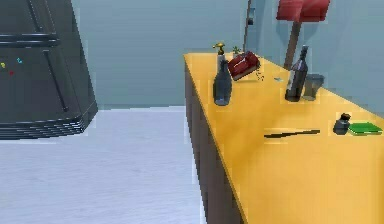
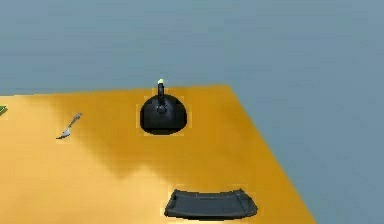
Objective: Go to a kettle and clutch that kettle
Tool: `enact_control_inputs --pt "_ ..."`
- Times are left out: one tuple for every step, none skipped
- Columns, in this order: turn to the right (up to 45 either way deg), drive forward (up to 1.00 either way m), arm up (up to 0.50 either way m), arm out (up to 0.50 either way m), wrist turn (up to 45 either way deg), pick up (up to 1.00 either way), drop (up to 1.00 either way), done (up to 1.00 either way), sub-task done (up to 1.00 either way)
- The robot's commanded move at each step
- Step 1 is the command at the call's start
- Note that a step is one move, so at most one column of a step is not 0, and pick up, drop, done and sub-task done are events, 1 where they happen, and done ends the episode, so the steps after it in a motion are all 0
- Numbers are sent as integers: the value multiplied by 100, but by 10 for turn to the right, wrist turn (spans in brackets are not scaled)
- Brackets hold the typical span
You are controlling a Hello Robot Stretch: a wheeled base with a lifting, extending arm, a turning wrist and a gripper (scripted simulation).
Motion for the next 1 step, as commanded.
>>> enact_control_inputs --pt "0 0 38 0 0 0 0 0 0"
